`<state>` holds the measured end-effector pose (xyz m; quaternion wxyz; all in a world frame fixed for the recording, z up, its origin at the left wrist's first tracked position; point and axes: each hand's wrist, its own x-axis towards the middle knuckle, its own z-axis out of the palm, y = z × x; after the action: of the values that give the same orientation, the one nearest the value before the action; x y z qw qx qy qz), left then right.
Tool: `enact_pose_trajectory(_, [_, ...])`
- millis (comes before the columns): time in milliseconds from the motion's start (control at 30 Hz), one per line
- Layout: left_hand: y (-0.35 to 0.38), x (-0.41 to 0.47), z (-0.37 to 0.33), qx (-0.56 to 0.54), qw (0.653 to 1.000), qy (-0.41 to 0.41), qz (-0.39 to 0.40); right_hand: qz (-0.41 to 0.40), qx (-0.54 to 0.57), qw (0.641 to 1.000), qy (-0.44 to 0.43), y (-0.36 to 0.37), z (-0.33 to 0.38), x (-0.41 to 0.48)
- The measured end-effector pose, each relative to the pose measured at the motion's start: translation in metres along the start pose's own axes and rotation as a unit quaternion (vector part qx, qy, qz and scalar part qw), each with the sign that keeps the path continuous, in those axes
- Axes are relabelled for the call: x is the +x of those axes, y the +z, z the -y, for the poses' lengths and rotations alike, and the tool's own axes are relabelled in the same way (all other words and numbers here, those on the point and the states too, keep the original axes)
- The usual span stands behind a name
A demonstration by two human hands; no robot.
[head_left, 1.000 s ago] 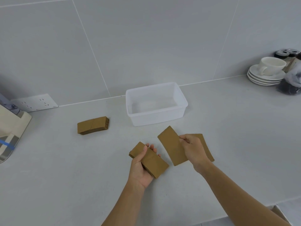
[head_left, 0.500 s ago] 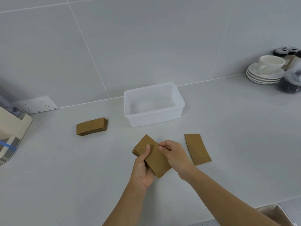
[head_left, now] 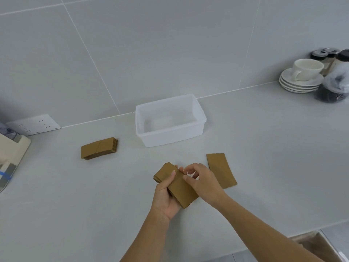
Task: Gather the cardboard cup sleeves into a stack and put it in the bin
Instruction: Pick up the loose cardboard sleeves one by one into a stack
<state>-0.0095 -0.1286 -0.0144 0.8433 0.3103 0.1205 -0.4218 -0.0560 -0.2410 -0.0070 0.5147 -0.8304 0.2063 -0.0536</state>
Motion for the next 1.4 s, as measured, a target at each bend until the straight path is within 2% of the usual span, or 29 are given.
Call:
enact_pose_trajectory(167, [-0.003, 0.009, 0.01, 0.001, 0.999, 0.013, -0.03, -0.085, -0.105, 0.991, 0.023, -0.017, -0.018, 0.005])
enact_pose_trajectory(300, [-0.001, 0.013, 0.017, -0.005, 0.999, 0.013, -0.038, -0.115, -0.264, 0.954, 0.087, -0.035, -0.032, 0.012])
enact_pose_trajectory(367, [0.0, 0.014, 0.02, -0.005, 0.999, 0.012, -0.041, -0.115, -0.305, 0.935, 0.138, -0.041, -0.038, 0.014])
enact_pose_trajectory(467, [0.0, 0.015, 0.025, -0.007, 0.999, 0.01, -0.052, -0.112, -0.332, 0.921, 0.168, -0.044, -0.048, 0.013])
enact_pose_trajectory(567, [-0.001, 0.015, 0.027, -0.004, 0.998, 0.013, -0.055, -0.113, -0.355, 0.914, 0.158, -0.042, -0.054, 0.011])
enact_pose_trajectory(767, [0.001, 0.015, 0.027, -0.002, 0.998, 0.019, -0.064, -0.111, -0.31, 0.933, 0.142, -0.044, -0.052, 0.014])
enact_pose_trajectory(900, [0.002, 0.013, 0.027, 0.005, 0.997, 0.023, -0.069, -0.099, -0.178, 0.965, 0.164, -0.049, -0.047, 0.016])
enact_pose_trajectory(967, [0.003, 0.013, 0.026, 0.007, 0.997, 0.027, -0.075, -0.09, -0.02, 0.979, 0.182, -0.055, -0.041, 0.018])
enact_pose_trajectory(1000, [0.003, 0.012, 0.025, 0.007, 0.997, 0.03, -0.077, -0.083, 0.076, 0.974, 0.195, -0.058, -0.037, 0.018])
enact_pose_trajectory(1100, [0.003, 0.012, 0.024, 0.007, 0.996, 0.036, -0.078, -0.051, 0.312, 0.922, 0.226, -0.067, -0.022, 0.018])
enact_pose_trajectory(1200, [0.004, 0.011, 0.024, 0.006, 0.996, 0.041, -0.074, -0.001, 0.475, 0.842, 0.257, -0.075, -0.014, 0.017])
enact_pose_trajectory(1300, [0.003, 0.01, 0.023, 0.004, 0.996, 0.048, -0.079, 0.039, 0.571, 0.775, 0.267, -0.077, -0.012, 0.013])
enact_pose_trajectory(1400, [0.002, 0.007, 0.021, 0.001, 0.995, 0.053, -0.08, 0.055, 0.603, 0.752, 0.26, -0.075, -0.013, 0.012])
